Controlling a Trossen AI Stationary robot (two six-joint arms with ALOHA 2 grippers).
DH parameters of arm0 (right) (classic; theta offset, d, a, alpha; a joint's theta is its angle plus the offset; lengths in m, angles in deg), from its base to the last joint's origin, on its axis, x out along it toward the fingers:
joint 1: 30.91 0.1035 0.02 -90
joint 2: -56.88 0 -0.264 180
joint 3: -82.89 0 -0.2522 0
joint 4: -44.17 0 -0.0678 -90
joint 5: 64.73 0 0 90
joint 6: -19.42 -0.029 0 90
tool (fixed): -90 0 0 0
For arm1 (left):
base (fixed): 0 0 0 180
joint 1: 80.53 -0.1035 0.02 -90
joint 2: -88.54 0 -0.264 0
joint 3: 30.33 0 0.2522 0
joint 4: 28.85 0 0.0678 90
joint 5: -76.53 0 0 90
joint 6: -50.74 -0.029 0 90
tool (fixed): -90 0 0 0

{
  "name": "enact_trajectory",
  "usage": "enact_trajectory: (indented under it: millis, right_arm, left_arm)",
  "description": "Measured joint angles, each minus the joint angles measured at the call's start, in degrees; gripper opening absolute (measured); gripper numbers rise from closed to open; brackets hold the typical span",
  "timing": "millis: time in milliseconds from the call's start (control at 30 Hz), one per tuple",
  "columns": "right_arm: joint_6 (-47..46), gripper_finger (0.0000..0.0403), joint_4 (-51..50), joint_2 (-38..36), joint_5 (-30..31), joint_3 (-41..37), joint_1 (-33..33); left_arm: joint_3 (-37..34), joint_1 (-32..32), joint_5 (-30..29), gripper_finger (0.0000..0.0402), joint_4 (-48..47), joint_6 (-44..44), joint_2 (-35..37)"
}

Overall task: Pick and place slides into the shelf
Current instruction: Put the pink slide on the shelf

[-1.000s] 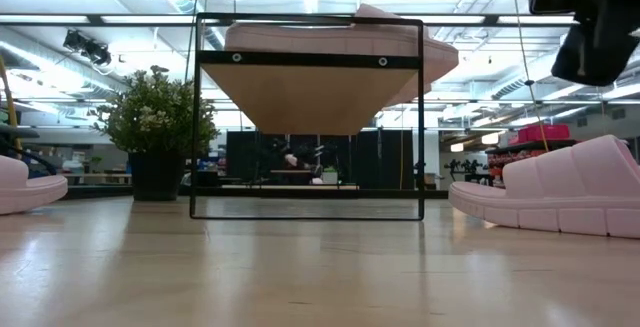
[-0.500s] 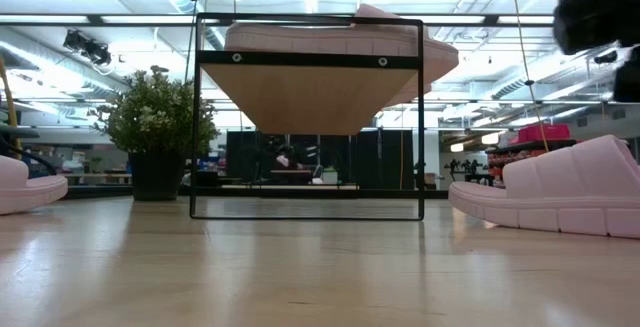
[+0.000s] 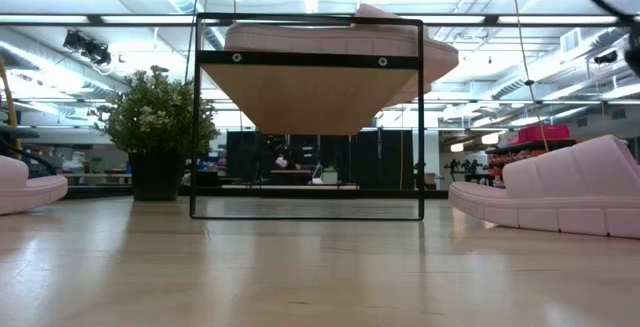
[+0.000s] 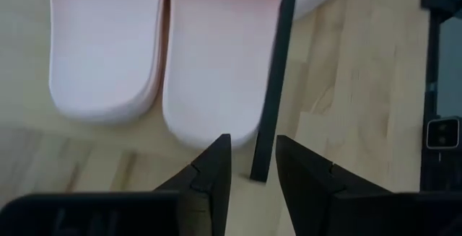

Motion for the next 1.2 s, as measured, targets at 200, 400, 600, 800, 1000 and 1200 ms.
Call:
enact_trajectory:
  millis: [200, 400, 600, 800, 1000, 1200]
  right_arm:
    - [-3.8, 0.02, 10.3, -0.02, 2.22, -5.34, -0.57]
    - [-5.29, 0.025, 15.45, -0.01, 4.47, -7.97, -0.59]
    - [-6.22, 0.0257, 15.34, 0.01, 8.86, -9.12, -0.59]
    - [-1.68, 0.0247, 15.82, -0.11, 13.99, -8.66, -0.59]
    - [13.07, 0.0235, 15.68, -0.05, 18.03, -8.66, -0.63]
    - [25.46, 0.0226, 12.6, -0.02, 17.92, -8.63, -0.63]
  left_arm:
    - [0.0, -0.33, -0.85, 0.0111, 3.84, -2.01, -0.01]
    - [0.0, -0.33, -0.83, 0.0112, 4.01, -1.52, -0.01]
    - [0.0, -0.33, -0.83, 0.0114, 4.4, -1.32, -0.02]
    - [0.0, -0.33, -0.83, 0.0111, 5.17, -1.5, -0.02]
    - [0.0, -0.33, -0.83, 0.0114, 5.72, -1.68, -0.02]
    - [0.0, -0.33, -0.83, 0.0111, 5.72, -1.63, -0.02]
